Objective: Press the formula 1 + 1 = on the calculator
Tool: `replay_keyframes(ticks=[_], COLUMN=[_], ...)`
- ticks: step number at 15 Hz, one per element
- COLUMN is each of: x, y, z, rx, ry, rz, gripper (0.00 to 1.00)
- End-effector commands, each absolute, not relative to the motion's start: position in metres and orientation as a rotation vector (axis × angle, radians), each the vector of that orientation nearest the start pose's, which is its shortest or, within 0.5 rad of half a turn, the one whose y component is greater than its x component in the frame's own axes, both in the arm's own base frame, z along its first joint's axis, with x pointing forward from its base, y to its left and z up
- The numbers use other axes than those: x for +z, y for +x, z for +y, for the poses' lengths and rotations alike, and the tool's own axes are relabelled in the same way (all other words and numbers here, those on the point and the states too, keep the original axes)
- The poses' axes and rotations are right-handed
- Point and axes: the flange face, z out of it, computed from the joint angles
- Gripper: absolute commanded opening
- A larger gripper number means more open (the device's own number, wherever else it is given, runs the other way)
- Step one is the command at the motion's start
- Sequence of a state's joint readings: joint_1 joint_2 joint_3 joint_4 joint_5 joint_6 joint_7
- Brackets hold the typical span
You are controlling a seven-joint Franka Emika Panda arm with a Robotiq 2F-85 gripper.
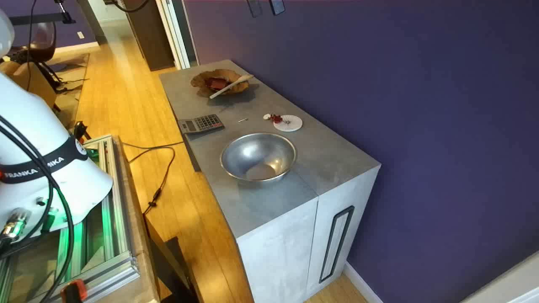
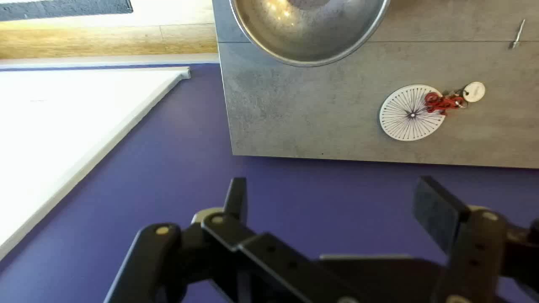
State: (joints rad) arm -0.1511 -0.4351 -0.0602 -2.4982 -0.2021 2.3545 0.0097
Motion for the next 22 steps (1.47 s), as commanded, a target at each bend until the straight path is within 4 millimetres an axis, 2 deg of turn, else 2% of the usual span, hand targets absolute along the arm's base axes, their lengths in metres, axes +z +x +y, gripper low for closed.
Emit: replay_keyframes(ticks=[1, 6, 8, 13, 15, 17, 22], x=[0.469, 0.469, 0.462, 0.435, 0.42, 0.397, 0.329], y=[0.424, 0.424, 0.424, 0.411, 0.406, 0.402, 0.405], z=[-0.095, -0.095, -0.074, -0.002, 0.027, 0.051, 0.09], rx=[-0.454, -0.454, -0.392, -0.13, -0.017, 0.113, 0.395], ry=[-3.271, -3.271, -3.276, -3.186, -3.1, -3.024, -2.91], rz=[0.159, 0.159, 0.079, -0.193, -0.272, -0.31, -0.291], gripper=[1.0, 1.0, 1.0, 1.0, 1.0, 1.0, 1.0])
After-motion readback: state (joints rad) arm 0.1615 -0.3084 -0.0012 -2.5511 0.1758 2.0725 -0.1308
